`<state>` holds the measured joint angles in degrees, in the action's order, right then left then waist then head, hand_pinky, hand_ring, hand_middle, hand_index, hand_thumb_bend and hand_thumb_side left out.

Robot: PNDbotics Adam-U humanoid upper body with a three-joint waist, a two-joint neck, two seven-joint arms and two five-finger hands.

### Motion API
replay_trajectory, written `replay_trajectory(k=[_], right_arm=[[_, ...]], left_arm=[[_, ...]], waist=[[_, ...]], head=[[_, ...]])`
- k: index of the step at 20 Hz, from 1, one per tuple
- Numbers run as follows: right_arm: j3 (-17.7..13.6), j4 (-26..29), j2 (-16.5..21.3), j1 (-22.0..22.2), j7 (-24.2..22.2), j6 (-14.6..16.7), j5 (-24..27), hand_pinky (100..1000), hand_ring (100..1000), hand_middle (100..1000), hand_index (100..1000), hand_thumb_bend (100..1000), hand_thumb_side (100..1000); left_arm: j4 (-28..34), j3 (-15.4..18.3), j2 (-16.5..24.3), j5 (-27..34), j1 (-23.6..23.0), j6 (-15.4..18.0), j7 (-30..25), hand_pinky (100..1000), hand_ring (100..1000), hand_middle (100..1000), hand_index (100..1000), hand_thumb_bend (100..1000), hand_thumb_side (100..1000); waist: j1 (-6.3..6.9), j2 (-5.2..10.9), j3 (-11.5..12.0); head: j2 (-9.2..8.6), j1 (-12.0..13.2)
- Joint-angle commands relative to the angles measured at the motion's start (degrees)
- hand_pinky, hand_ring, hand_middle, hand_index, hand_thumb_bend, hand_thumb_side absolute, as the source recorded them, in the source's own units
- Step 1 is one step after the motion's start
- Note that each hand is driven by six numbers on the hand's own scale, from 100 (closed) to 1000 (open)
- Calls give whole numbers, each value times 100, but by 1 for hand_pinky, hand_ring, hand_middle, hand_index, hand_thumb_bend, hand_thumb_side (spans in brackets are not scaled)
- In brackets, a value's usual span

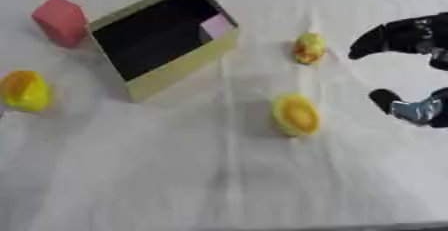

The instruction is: Pick up objects on the table and place them in the box.

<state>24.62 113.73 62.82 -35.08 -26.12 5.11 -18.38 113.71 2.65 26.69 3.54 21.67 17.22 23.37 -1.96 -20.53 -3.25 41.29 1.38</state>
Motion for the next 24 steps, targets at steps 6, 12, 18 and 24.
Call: replay_trajectory(k=[6,12,18,24], right_arm=[[316,86,-222,-365,-508,-562,31,872,883,869,906,298,478],[498,-91,-572,-533,-775,-953,10,883,888,858,907,330,406],[732,-443,-992,-691,-884,-1196,-201,880,882,850,905,311,437],[858,-837,-1332,-764,-805,-1247,-442,877,878,846,904,315,431]], left_arm=[[88,-8,129,30,53,3,-46,698,667,704,821,452,538],[88,-23,112,46,53,-1,-67,698,667,704,821,451,539],[88,-39,95,62,59,-8,-86,698,668,705,820,450,540],[88,-53,76,77,70,-9,-104,698,668,705,820,449,541]], waist=[[6,131,22],[20,123,26],[36,122,25],[52,100,32]], head=[[-19,-26],[-15,-44],[-16,-64],[-41,-76]])
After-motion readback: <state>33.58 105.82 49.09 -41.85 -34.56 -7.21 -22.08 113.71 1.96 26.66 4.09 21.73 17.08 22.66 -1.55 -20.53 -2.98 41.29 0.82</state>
